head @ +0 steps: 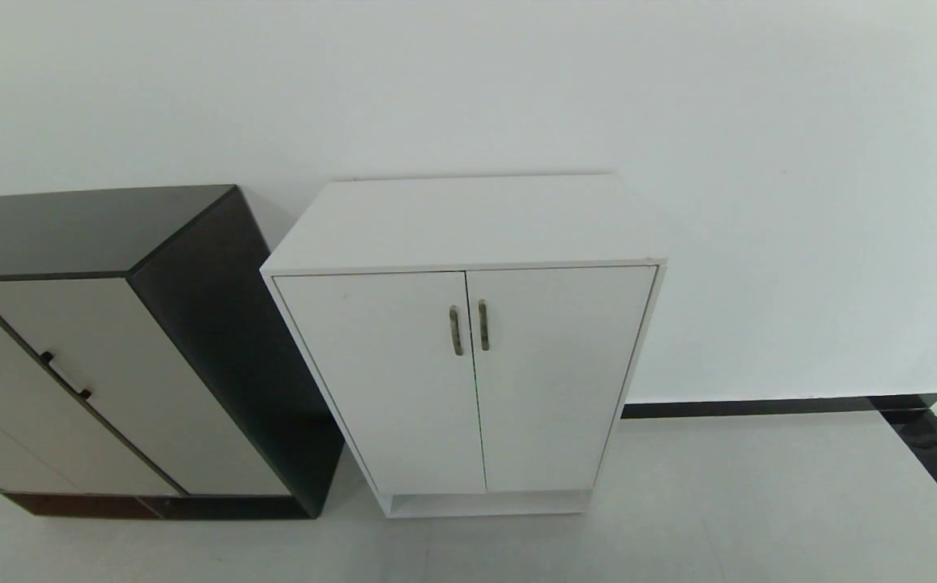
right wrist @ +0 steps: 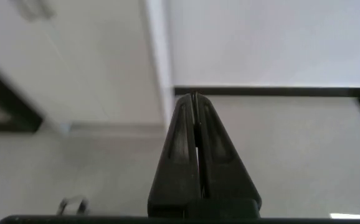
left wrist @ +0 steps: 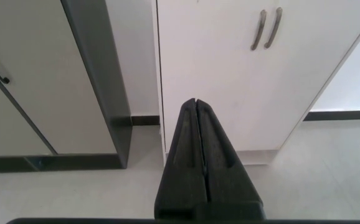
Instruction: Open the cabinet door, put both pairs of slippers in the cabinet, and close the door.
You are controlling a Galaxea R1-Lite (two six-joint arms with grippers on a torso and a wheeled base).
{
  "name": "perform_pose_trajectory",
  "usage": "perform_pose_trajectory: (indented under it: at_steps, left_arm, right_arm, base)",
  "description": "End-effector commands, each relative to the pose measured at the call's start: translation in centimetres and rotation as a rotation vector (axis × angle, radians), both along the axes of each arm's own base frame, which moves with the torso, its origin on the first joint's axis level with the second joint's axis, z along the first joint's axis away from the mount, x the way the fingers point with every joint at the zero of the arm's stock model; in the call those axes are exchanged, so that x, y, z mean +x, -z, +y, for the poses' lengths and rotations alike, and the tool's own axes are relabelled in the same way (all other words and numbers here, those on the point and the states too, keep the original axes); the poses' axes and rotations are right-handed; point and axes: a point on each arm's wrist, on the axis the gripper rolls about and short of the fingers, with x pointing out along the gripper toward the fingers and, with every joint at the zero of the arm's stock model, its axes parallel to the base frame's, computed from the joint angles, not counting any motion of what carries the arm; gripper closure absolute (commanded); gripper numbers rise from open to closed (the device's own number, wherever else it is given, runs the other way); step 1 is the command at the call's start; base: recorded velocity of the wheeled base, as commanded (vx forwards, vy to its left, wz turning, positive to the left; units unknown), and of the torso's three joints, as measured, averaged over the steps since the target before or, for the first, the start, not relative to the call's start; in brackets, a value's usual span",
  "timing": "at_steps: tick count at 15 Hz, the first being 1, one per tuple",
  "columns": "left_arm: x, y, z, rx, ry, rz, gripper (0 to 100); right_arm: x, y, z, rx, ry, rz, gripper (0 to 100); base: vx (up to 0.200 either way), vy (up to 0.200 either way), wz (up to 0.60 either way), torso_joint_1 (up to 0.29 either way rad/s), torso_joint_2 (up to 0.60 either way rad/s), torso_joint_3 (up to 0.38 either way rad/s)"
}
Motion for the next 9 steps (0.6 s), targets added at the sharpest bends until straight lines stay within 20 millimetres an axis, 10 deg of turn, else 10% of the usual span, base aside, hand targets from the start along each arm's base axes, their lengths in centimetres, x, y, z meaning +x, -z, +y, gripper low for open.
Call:
perform_pose_trajectory:
  at_steps: [1, 9]
  left_arm:
    - [0.00, 0.00, 0.00, 0.001, 0.001, 0.000, 100]
    - [0.00, 0.00, 0.00, 0.006, 0.001, 0.000, 100]
  right_arm:
    - [-0.26, 0.03, -0.01, -0.020, 0.001, -0.053, 100]
    - [-1.04, 0.16, 0.18, 0.011, 0.156, -0.145, 100]
  base:
    - [0.000, 0.000, 0.00, 0.000, 0.00, 0.000]
    - [0.000, 0.000, 0.00, 0.000, 0.00, 0.000]
